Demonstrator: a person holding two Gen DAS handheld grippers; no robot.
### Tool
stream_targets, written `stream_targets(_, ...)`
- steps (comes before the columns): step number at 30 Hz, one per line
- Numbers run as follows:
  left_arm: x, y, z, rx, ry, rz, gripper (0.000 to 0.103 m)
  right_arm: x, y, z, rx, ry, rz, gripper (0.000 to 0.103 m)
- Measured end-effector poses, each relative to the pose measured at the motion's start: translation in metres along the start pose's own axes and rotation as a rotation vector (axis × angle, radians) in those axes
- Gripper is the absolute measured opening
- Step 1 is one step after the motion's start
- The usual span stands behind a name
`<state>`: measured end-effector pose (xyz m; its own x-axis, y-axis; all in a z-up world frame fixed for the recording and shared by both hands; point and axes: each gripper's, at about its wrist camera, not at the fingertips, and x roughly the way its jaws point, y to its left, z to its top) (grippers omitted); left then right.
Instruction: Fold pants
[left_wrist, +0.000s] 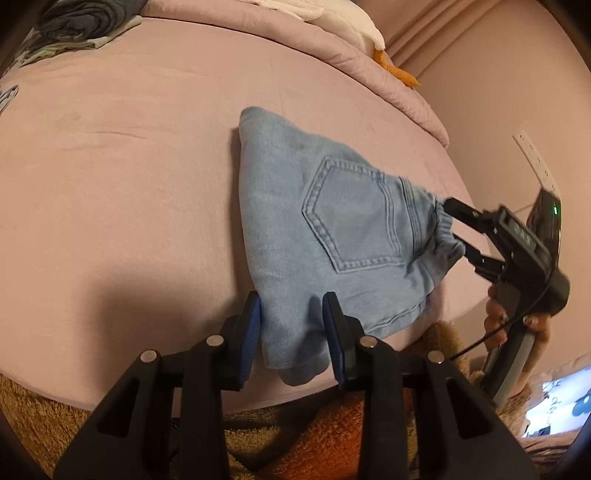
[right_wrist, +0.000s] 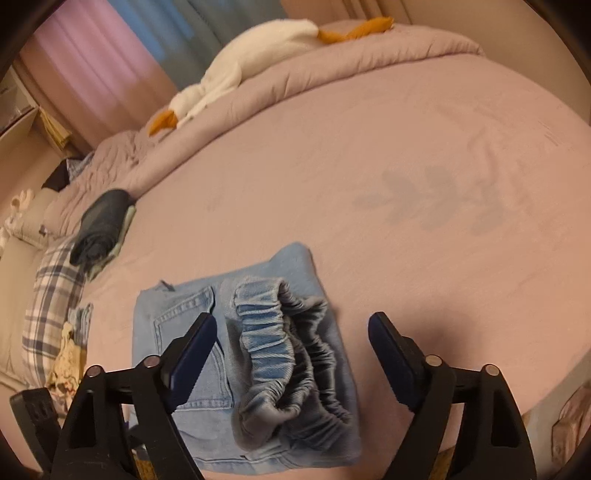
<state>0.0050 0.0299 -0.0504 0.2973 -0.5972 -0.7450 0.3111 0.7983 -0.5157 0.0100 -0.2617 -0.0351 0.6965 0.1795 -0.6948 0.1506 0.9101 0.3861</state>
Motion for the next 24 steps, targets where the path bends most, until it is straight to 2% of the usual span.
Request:
stream_targets(2,-0.006,0.004,0.003,-0.026,-0.02,0.003,0.037,-0.004,-0.002,0.0,0.014,-0.008,0.037,0.086)
stream_targets(4,-0.014,0.006,0.008,-0.034,-0.07,-0.021,0.048,-0.004,-0.004,0.0,0.022,-0.01,0.068,0.094)
stream_targets(6,-0.02,0.004,0.017,-0.029,-0.119,-0.028,0.081,0.0,-0.003,-0.001,0.012,0.005,0.079,0.095)
stream_targets(9,-0.013,0.005,0.028,-0.015,-0.126,-0.025,0.083,0.013,0.002,-0.002,-0.017,0.049,0.061,0.095)
stream_targets(14,0.019,0.02,0.036,-0.081,-0.042,-0.065,0.081,0.039,0.0,-0.004,-0.002,0.148,0.099,0.095)
stream_targets(18,0.036,0.019,0.035,-0.08,0.004,-0.06,0.081,0.055,-0.008,-0.011,0.038,0.224,0.141,0.095)
stream_targets(24,0.046,0.012,0.041,-0.039,0.01,-0.048,0.081,0.061,-0.01,-0.011,0.047,0.228,0.165,0.095)
